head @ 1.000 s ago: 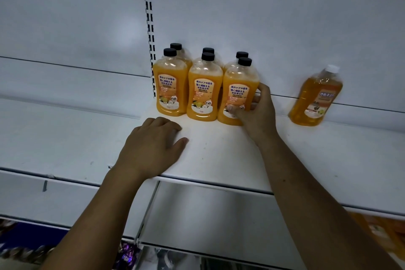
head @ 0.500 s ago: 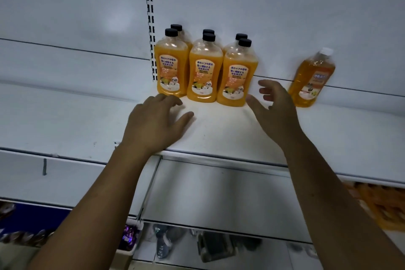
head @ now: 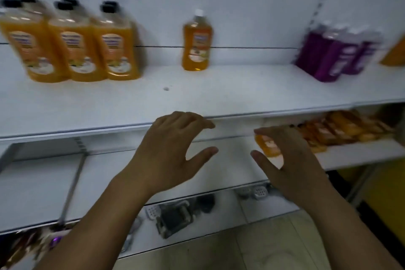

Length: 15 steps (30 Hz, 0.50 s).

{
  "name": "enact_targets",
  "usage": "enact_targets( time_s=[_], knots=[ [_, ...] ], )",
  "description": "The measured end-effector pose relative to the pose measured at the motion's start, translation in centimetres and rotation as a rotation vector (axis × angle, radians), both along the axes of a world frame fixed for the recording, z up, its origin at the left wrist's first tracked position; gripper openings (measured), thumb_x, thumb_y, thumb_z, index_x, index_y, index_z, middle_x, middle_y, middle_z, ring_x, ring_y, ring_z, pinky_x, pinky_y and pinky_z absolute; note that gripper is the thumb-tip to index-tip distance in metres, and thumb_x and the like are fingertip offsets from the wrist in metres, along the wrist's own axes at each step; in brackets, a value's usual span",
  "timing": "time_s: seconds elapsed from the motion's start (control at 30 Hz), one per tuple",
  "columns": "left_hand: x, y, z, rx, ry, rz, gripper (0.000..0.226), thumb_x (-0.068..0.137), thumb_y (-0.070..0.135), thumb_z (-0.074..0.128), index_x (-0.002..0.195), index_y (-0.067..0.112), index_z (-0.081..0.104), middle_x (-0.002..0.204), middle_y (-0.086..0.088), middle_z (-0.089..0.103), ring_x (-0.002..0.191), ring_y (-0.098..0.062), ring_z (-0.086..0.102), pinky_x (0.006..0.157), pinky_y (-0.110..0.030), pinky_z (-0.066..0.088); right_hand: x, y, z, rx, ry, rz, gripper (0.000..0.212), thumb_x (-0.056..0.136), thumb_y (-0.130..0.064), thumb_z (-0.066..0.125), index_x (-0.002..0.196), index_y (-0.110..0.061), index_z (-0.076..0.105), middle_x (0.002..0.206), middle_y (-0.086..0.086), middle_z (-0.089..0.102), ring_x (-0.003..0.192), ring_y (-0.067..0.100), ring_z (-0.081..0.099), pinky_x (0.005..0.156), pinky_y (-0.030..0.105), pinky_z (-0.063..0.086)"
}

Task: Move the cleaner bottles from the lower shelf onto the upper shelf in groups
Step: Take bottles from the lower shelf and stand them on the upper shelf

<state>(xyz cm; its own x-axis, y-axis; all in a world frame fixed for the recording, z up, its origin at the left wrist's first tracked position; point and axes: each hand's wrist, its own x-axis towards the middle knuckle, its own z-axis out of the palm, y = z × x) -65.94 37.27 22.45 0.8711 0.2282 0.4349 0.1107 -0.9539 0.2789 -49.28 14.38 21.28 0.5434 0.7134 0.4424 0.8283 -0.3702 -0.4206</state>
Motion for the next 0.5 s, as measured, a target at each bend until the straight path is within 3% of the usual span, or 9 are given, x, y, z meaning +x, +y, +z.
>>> enact_targets(
  time_s=[0.1,0.2,0.33,0.5],
  knots=[
    [5.8,-6.6,-1.5,0.013,0.033,-0.102,0.049,0.1,0.066,0.048,0.137,0.036,0.059,0.136,0.013,0.062,0.127,-0.012,0.055,0.106,-0.036,0.044,3.0,-7.4,-0.9,-0.062,0.022,-0.099,0.042,0.1,-0.048,0.062,0.137,-0.029,0.059,0.13,-0.01,0.053,0.12,0.01,0.048,0.098,0.024,0.035],
    [11.4,-12.5,-2.7,0.024,0.09,-0.156,0.052,0.1,0.068,0.043,0.139,0.038,0.057,0.138,0.015,0.061,0.128,-0.013,0.055,0.107,-0.038,0.044,6.2,-14.1,-1.5,-0.127,0.027,-0.19,0.045,0.098,-0.051,0.058,0.137,-0.029,0.058,0.136,-0.005,0.055,0.126,0.018,0.049,0.1,0.034,0.038],
    [18.1,-19.1,-4.1,0.047,0.144,-0.203,0.056,0.098,0.071,0.038,0.139,0.038,0.056,0.141,0.013,0.06,0.13,-0.014,0.054,0.108,-0.04,0.043,10.6,-21.7,-2.1,-0.209,0.009,-0.27,0.048,0.096,-0.056,0.051,0.135,-0.028,0.057,0.131,-0.003,0.058,0.118,0.021,0.055,0.099,0.045,0.046],
    [25.9,-24.6,-6.3,0.103,0.21,-0.251,0.054,0.098,0.071,0.042,0.14,0.04,0.055,0.14,0.014,0.06,0.13,-0.014,0.052,0.106,-0.038,0.041,16.2,-28.6,-3.5,-0.3,0.008,-0.355,0.054,0.095,-0.06,0.039,0.137,-0.031,0.056,0.127,-0.005,0.056,0.118,0.02,0.051,0.095,0.038,0.04]
  ],
)
